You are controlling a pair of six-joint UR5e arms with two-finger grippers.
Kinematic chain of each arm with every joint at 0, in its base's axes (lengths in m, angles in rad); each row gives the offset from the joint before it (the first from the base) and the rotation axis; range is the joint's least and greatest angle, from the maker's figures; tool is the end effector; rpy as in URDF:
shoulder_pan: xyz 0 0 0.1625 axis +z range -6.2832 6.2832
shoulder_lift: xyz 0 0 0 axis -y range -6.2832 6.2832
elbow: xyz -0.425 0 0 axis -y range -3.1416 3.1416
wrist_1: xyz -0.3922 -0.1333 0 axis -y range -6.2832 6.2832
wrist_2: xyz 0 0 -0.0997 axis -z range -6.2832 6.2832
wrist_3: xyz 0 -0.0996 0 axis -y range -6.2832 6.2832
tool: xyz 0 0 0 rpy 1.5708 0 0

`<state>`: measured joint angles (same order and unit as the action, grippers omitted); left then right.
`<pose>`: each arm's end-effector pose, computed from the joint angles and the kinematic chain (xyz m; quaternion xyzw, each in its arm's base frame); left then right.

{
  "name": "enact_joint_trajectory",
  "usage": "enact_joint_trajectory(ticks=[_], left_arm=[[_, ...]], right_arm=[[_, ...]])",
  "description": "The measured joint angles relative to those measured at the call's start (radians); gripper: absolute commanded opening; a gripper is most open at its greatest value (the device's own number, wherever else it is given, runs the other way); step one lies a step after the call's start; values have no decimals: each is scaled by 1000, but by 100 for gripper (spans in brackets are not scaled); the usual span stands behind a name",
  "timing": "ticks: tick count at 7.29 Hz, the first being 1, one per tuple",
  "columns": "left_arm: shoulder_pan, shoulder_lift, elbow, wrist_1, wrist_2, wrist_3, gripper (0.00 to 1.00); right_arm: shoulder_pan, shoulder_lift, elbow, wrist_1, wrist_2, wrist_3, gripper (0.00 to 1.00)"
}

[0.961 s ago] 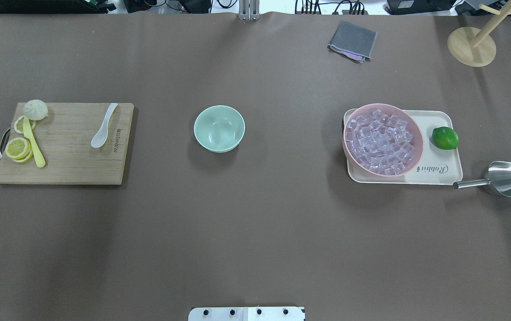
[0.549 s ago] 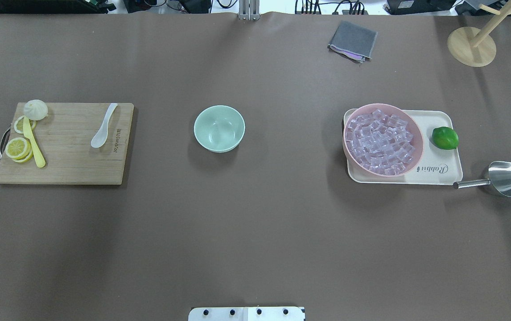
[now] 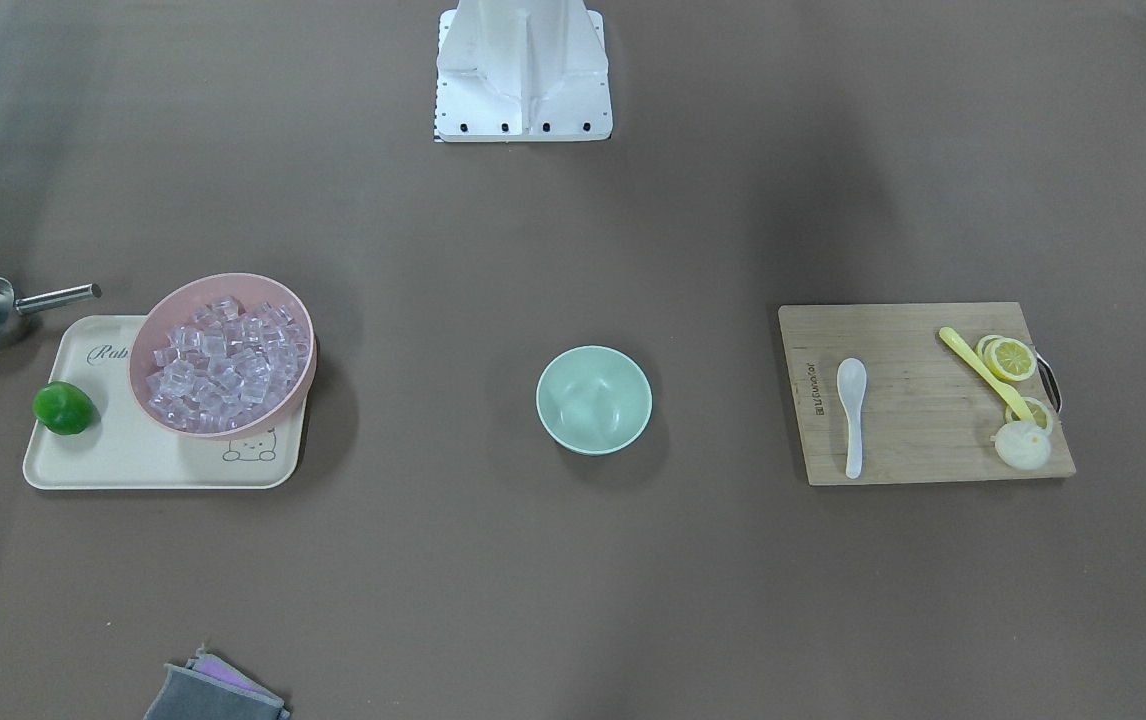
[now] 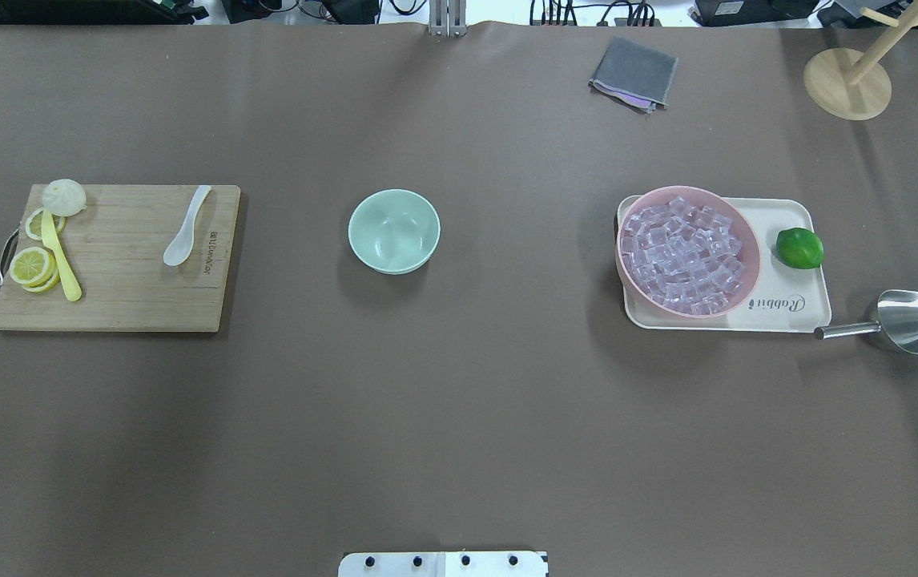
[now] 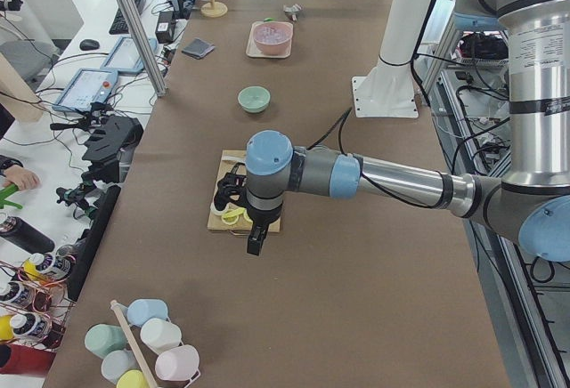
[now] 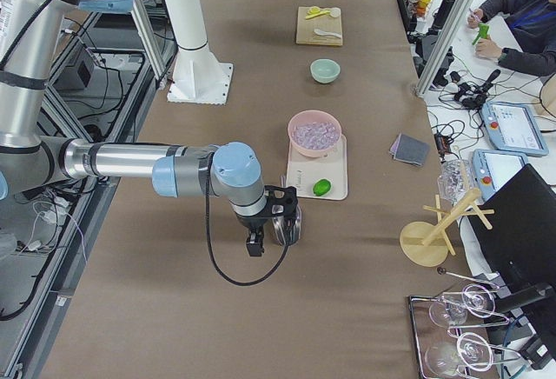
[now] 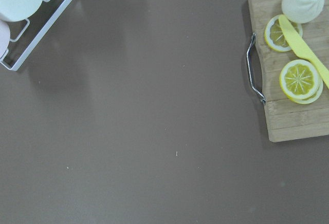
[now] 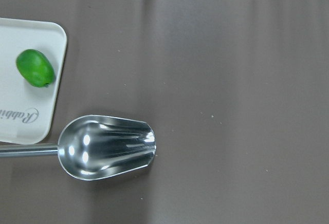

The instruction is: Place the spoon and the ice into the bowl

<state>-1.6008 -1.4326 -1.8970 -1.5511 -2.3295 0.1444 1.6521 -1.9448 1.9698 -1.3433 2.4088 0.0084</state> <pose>-0.0779 -0.4350 0.5647 0.1099 0.3608 0.0840 0.9223 0.0875 -0.3440 0.5879 0.1297 -0.3992 -0.0105 0.9076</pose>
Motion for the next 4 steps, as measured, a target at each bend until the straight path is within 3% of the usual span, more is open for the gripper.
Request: enact_joint_trajectory(ticks=[3,4], left_arm=[[1,-10,13,-183,-2,-2,99],[4,-22,37,-266,-9,-5,99]], right_arm=[[0,3,4,175,37,-9,99],[-2,14,4,224,31,-13,93]])
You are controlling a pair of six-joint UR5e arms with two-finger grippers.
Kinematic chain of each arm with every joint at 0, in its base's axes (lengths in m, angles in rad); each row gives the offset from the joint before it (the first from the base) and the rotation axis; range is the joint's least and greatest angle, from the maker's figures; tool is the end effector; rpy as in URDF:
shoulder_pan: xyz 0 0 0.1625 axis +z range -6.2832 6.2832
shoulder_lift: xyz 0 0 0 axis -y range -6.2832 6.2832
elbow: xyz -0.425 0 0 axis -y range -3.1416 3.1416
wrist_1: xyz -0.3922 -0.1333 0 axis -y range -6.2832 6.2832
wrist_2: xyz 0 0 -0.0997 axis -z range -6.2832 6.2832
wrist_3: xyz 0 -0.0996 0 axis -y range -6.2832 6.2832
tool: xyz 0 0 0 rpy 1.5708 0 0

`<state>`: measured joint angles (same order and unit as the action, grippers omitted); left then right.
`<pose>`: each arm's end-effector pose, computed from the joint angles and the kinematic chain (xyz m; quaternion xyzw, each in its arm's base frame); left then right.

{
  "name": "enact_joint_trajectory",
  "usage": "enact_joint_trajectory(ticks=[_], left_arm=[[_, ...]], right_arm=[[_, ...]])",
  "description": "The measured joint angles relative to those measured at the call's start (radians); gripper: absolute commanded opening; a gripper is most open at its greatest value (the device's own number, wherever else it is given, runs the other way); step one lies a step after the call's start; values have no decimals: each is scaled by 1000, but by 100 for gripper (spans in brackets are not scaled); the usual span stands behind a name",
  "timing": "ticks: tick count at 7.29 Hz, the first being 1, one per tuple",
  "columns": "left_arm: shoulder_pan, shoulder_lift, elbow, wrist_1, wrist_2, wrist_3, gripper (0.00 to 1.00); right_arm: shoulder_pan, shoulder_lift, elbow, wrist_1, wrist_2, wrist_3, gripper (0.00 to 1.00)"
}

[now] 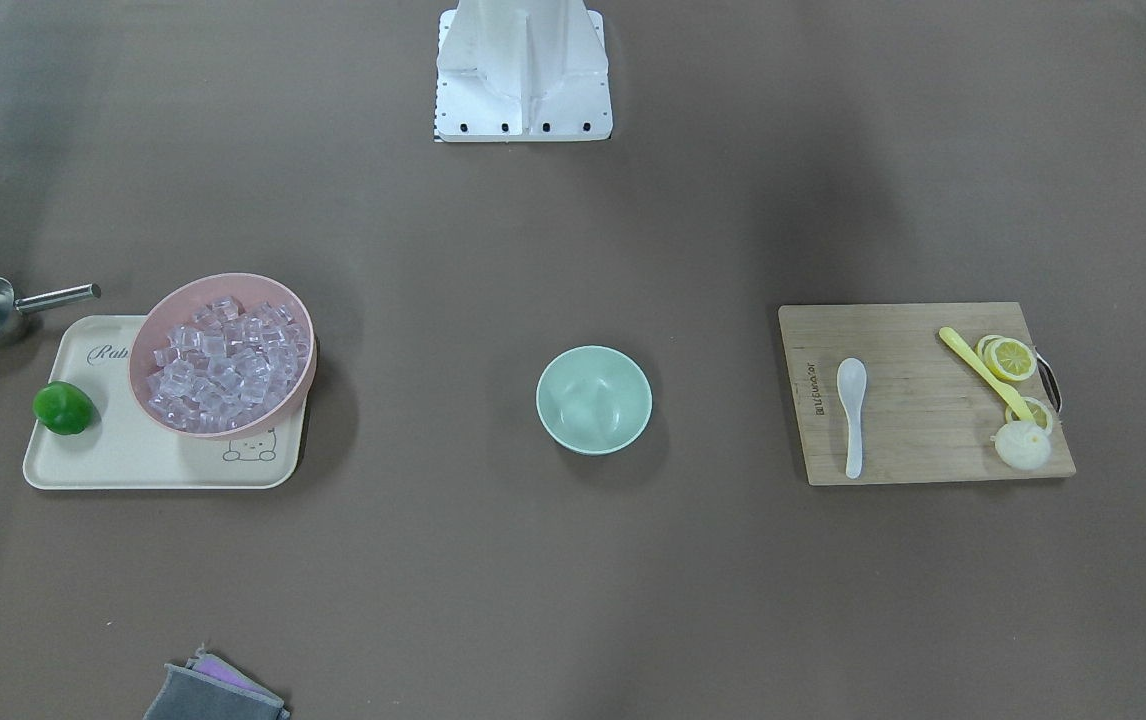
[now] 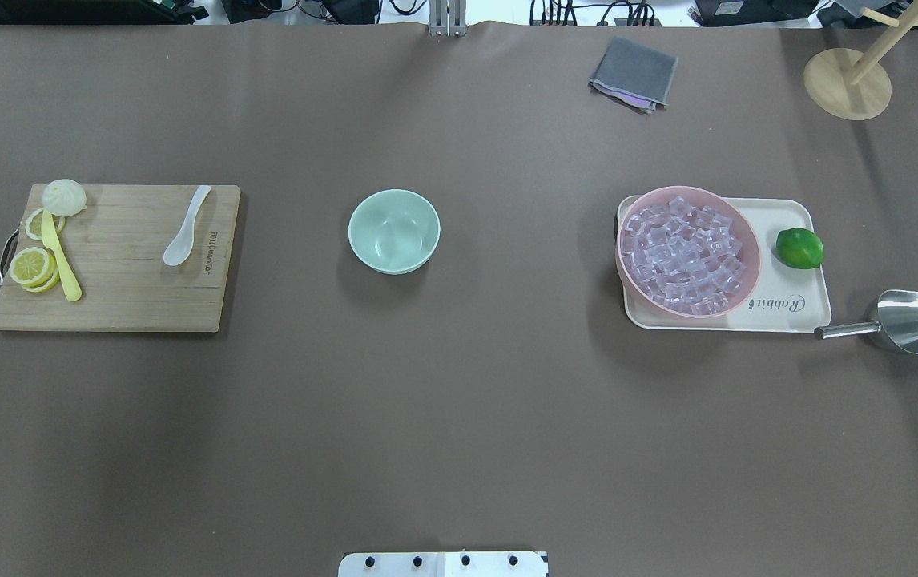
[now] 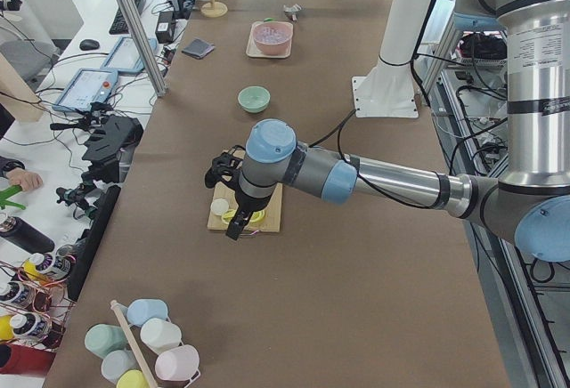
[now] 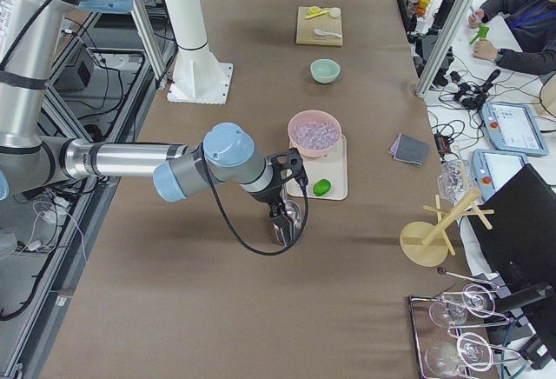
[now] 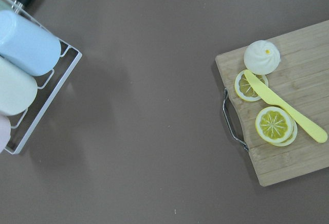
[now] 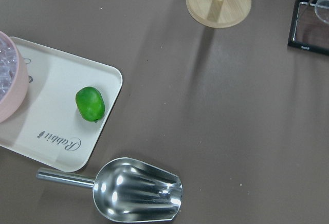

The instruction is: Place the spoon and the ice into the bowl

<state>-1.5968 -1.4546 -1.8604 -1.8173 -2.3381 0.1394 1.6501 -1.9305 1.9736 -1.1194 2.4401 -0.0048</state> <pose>-0.0760 -0.4555 0.5418 0.2228 0.3489 0.1293 0.9011 0.0856 -0.3548 0.5527 0.2389 -0.3986 -0.0702 0.8827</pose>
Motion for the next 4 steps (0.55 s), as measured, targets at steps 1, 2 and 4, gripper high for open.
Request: enact_joint_trajectory(ticks=[1,2,4], left_arm=[[3,-13,33,-44,-39,0,99],[4,-20,71,-68,-125,2,99],[24,-37,110,-157,-234,-1,99]], right_arm=[[-8,22,-2,32,-12,-2,93],[-25,52,-8,44,-16,2,99],[-84,84,-13,50,-1,56,99]])
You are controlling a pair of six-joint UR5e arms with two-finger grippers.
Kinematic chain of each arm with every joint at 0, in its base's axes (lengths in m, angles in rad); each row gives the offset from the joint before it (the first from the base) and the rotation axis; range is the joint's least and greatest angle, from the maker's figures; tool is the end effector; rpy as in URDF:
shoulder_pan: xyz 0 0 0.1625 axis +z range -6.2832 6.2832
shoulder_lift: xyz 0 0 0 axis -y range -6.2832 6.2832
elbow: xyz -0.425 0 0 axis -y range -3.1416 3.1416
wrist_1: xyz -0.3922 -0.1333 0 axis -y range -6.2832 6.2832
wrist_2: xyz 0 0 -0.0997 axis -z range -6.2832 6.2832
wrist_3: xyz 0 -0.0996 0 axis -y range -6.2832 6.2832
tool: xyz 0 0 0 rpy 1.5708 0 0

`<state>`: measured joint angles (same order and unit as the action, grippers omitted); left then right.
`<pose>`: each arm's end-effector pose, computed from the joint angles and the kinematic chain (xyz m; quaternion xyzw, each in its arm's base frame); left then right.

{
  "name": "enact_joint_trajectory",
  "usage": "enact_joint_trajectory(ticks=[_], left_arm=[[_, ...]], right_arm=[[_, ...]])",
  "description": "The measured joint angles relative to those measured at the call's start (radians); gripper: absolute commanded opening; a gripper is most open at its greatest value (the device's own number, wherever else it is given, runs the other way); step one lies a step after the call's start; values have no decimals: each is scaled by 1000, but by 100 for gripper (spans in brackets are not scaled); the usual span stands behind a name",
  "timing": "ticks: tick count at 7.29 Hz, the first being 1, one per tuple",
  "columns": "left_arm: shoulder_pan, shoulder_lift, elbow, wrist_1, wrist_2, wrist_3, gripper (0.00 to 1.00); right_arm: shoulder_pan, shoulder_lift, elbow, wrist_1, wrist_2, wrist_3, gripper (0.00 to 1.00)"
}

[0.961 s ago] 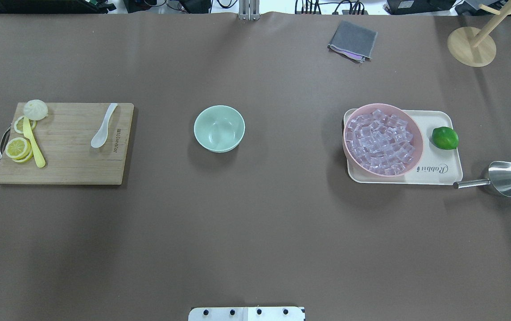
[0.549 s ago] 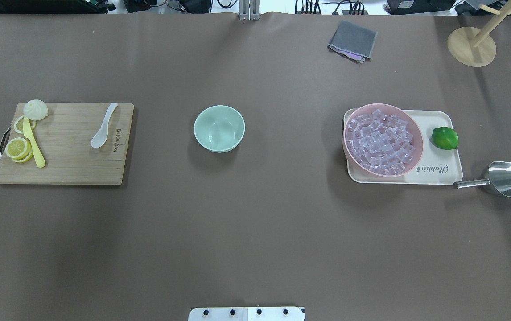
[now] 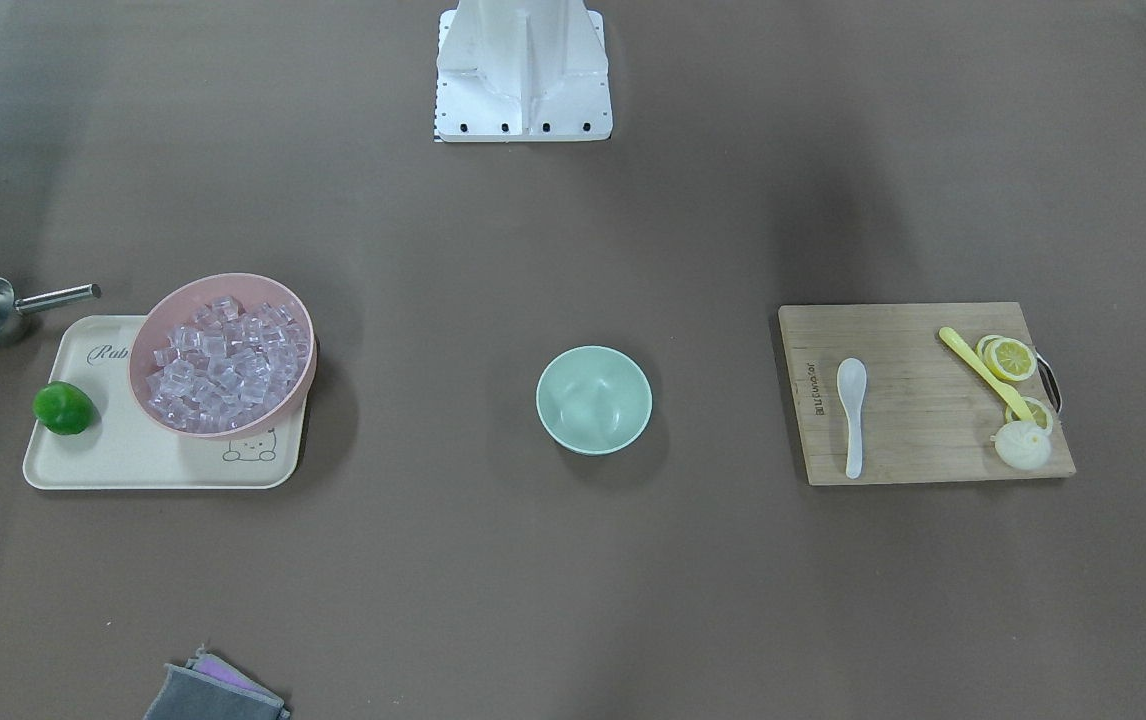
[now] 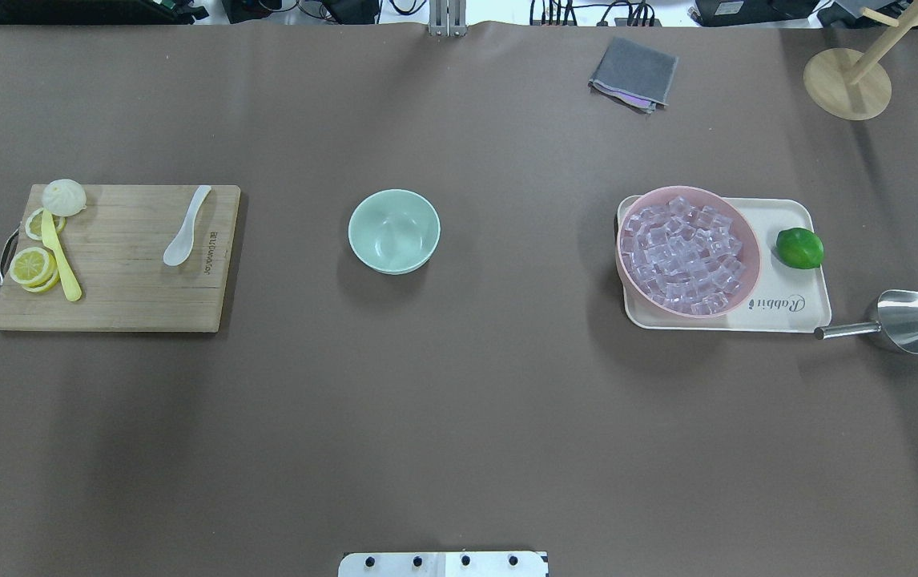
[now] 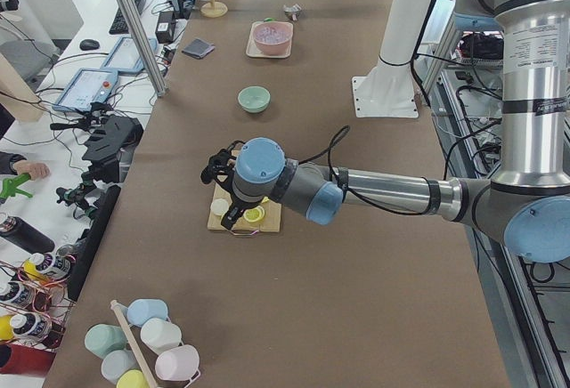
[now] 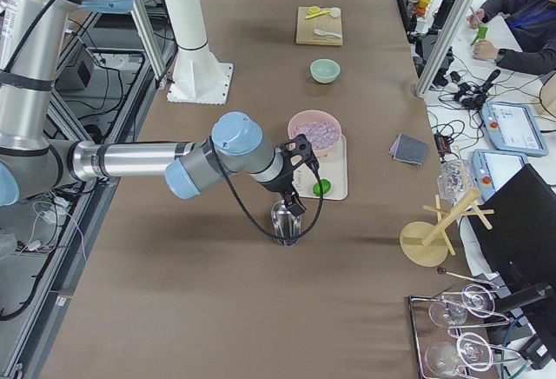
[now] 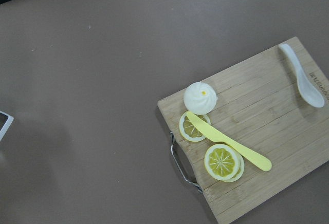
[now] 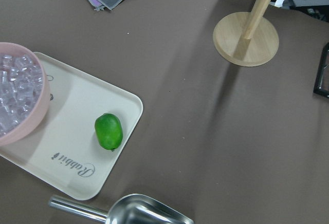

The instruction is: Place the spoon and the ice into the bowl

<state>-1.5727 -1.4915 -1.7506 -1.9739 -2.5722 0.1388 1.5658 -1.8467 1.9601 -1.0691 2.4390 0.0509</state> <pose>-0.0503 -0.4697 0.5457 0.2507 0.4484 0.1774 0.8394 0.0553 -0.3928 0.5221 0.2633 -0.4084 -0.1074 0.8674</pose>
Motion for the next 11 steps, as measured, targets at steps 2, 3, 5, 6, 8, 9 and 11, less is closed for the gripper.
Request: enact_joint_trajectory(ticks=[2,3,5,6,8,9,11], left_arm=[[129,-80,15,-51,-16,-69,99],[209,-131,21,-62,-13,-186,99],[324,-195,27,-69,26,-435,99],[370,-208,27,-69,97,-534,98],[484,-250,28,-78,253,-771,98],[550,-268,34,-96,337,-863,97],[637,-309,92,-138,471,-962,88]], right_arm=[[-141,68,18,3,-6,218,99],[-232,112,25,3,-45,356,100],[-426,174,37,0,-224,607,100],[-495,196,41,-3,-299,704,100],[-610,257,83,-121,-448,860,100],[-647,321,112,-255,-501,903,100],[-709,429,130,-440,-570,975,100]])
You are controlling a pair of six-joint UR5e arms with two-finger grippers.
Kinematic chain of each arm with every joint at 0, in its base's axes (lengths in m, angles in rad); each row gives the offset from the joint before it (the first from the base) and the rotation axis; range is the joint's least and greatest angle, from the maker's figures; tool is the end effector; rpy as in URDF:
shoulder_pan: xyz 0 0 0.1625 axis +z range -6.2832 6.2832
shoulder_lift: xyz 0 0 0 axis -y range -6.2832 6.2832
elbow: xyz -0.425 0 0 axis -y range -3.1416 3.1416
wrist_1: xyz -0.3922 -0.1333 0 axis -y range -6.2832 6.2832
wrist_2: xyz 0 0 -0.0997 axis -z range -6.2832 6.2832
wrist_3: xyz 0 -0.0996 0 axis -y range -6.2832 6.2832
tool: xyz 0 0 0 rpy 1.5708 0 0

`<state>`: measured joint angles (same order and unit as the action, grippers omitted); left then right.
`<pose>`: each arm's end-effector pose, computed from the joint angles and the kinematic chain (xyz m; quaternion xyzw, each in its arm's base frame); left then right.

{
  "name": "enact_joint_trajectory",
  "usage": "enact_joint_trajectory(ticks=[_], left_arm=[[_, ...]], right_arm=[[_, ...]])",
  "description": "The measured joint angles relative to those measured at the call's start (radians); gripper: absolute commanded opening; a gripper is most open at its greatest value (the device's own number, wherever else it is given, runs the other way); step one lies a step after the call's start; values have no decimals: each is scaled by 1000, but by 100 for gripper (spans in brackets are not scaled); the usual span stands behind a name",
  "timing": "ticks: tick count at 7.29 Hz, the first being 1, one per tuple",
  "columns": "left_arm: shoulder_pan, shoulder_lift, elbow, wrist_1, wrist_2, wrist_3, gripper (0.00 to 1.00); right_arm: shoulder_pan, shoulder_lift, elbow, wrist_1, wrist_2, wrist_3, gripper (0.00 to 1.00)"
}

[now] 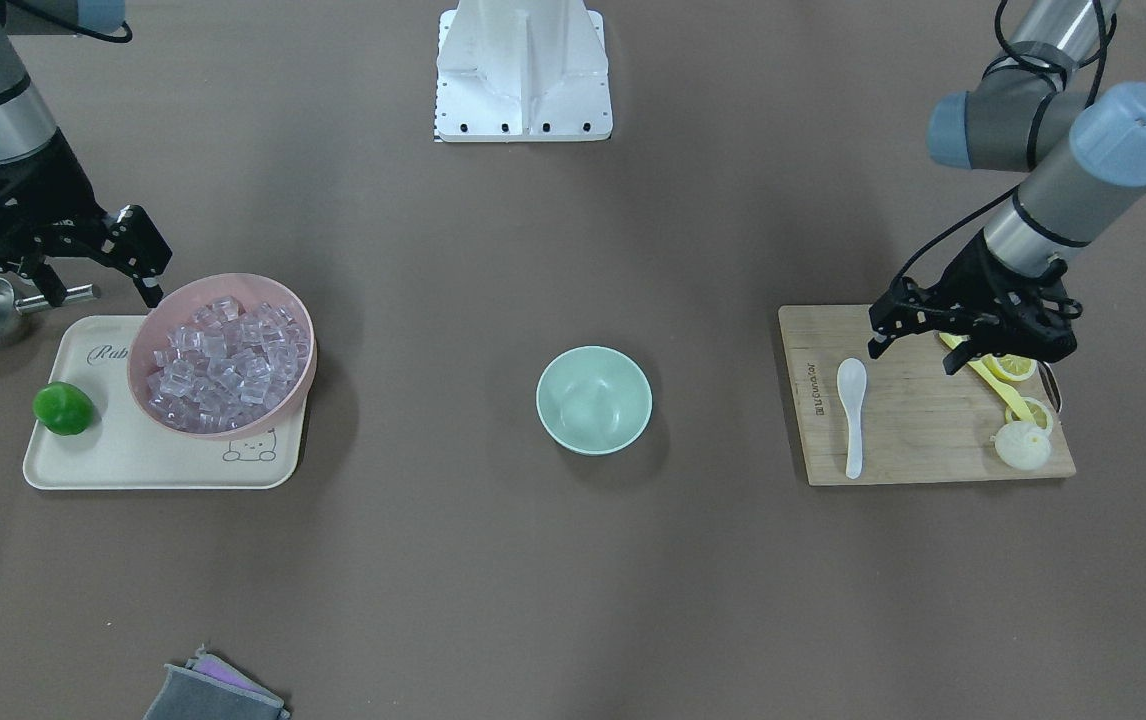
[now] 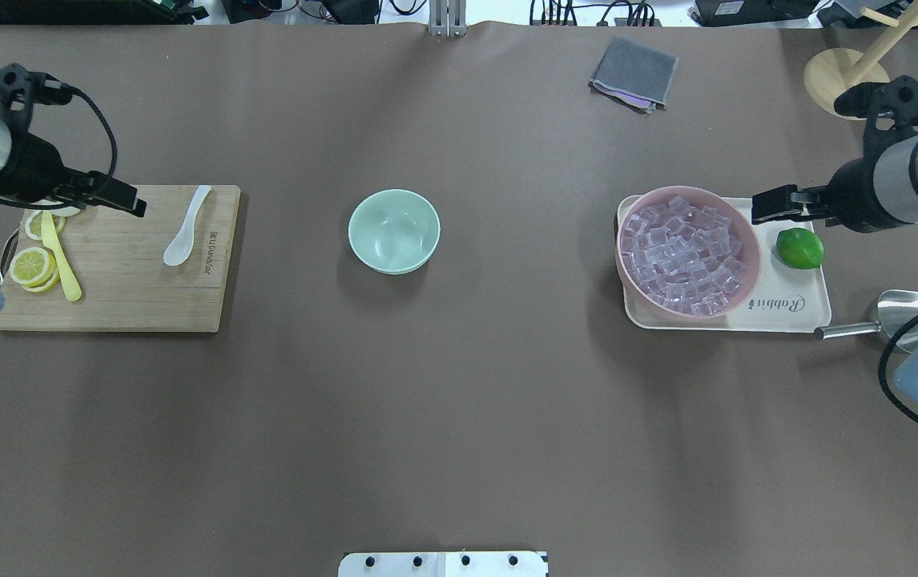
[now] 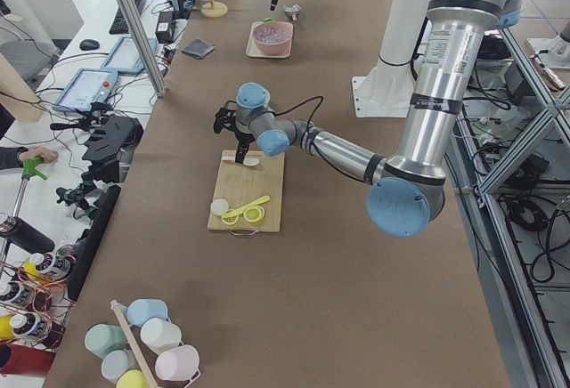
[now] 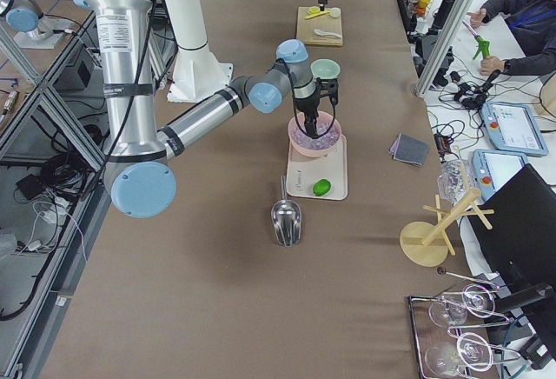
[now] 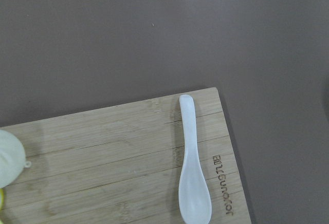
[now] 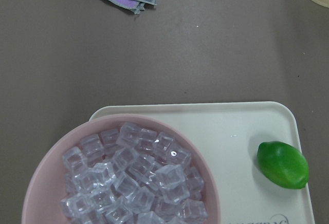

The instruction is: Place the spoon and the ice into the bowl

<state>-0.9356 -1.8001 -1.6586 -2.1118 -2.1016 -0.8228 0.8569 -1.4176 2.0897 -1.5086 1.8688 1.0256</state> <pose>0.2889 -0.5317 0.4348 0.1405 0.4453 0.0264 0.8839 -0.2550 -0.4533 0.3422 0.1231 -0.3606 0.0906 0.9201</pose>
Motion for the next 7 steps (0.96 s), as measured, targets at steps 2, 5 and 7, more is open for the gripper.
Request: enact_joint_trajectory(ticks=[2,5,7], left_arm=[[37,-38,65,-28,69,-30,79],[78,-76,141,-76,128,-41,73],[99,-85,164,-98,166,-40,58]], right_arm=[[-56,35,-2,-39,-52,74,100],[-88,50,-5,-45,-90,101,100],[-92,50,-5,-45,-95,102,100]])
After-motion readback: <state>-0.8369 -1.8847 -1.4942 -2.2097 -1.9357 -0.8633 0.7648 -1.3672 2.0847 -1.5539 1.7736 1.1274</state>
